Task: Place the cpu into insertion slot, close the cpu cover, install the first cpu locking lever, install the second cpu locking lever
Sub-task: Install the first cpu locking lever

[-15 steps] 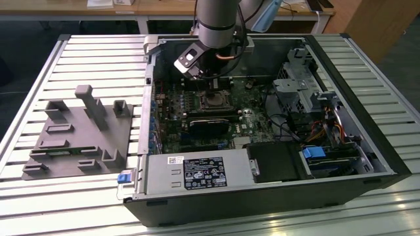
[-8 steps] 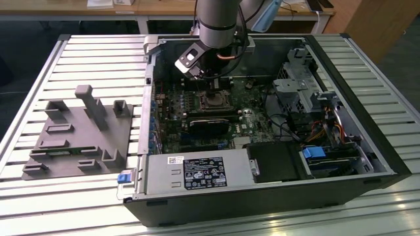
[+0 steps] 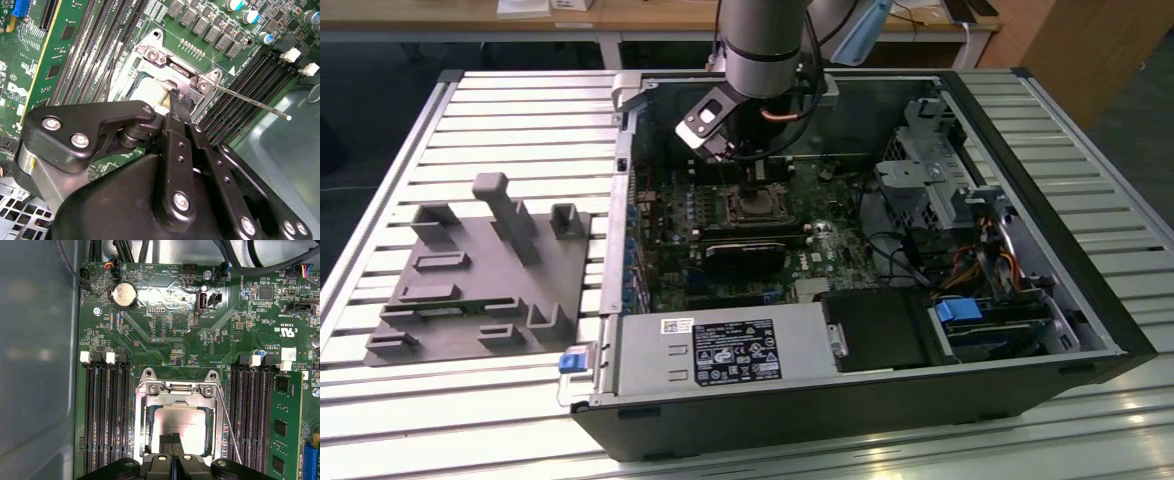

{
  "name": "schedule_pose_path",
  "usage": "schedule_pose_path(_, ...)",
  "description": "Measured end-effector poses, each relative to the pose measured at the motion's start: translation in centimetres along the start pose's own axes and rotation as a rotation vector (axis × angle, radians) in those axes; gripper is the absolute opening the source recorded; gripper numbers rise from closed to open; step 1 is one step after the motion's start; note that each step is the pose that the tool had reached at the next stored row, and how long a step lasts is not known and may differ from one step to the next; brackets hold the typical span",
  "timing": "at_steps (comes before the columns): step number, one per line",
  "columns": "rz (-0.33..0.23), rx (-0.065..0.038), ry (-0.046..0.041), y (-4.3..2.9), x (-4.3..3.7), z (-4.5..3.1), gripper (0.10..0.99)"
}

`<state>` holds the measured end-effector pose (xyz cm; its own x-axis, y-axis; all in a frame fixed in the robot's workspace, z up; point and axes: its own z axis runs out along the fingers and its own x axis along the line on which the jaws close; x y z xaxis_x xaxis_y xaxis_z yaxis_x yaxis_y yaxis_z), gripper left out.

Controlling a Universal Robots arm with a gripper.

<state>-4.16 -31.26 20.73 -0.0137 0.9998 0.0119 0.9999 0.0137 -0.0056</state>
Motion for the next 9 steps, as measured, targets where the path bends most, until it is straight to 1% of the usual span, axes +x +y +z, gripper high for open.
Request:
schedule_pose_path(5,0.0,0.0,0.0,0.0,0.0,-0.12,0.106)
schedule_pose_path(9,0.0,0.0,0.0,0.0,0.01,-0.42,0.106)
